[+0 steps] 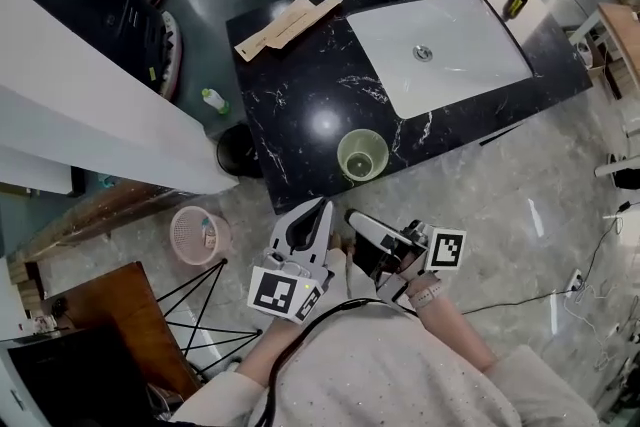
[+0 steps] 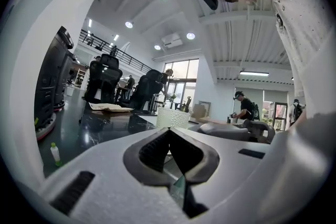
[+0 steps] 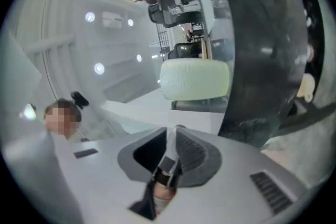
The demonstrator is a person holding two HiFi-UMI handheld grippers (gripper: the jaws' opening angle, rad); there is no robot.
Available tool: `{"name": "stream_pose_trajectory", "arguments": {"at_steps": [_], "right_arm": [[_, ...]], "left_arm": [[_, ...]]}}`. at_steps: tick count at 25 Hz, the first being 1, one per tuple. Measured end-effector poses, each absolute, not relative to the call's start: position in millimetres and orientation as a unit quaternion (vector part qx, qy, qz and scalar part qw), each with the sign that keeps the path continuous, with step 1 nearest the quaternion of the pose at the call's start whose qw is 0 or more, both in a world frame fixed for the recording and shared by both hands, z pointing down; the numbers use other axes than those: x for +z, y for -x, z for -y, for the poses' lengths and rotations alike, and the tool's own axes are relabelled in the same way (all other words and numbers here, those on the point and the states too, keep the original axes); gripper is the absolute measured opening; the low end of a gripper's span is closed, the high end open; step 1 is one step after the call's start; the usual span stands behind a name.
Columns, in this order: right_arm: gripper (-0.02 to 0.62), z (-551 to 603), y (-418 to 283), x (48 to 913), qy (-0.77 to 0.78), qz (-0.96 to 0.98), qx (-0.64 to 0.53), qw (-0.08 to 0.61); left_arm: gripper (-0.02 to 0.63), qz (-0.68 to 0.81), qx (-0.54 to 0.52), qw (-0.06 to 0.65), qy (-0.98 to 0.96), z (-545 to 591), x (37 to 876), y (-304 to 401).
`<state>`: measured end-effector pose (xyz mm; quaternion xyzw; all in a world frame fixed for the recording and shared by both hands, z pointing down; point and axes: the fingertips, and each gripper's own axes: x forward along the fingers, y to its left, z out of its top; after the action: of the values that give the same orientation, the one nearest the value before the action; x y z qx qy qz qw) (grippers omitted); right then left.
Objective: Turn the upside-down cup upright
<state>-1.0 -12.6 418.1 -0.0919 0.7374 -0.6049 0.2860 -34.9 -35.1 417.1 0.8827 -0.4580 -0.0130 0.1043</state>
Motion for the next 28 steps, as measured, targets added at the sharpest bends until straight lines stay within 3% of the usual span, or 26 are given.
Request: {"name": "stream_pose_trajectory", "arguments": {"at_steps": [2, 7, 10, 17, 28], "right_arm": [[0.027, 17.5, -7.9, 422.3, 0.175, -0.795, -0.539, 0.218], [0.008, 25.0, -31.5, 415.3, 0.367, -0.882, -0.288, 0.071], [0.006, 22.1, -32.3, 411.3, 0.414, -0.889, -0.195, 0.015], [0.006, 17.9, -30.7, 409.5, 0.452, -0.884, -0.111, -0.036], [0.006, 16.9, -35.5, 407.5, 0.456, -0.882, -0.108, -0.045]], "left_arm": [[0.006, 0.454, -0.019, 0.103, -0.885, 36.1, 417.8, 28.4], [0.006, 0.454, -0.025, 0.099, -0.885, 32.8, 420.1, 12.5], [0.006, 0.443, -0.024, 0.090, -0.891, 29.5, 416.2, 1.6], [0.006, 0.442, -0.026, 0.084, -0.893, 27.8, 411.2, -3.0], [0.006, 0.448, -0.021, 0.078, -0.890, 24.6, 407.1, -4.6]]}}
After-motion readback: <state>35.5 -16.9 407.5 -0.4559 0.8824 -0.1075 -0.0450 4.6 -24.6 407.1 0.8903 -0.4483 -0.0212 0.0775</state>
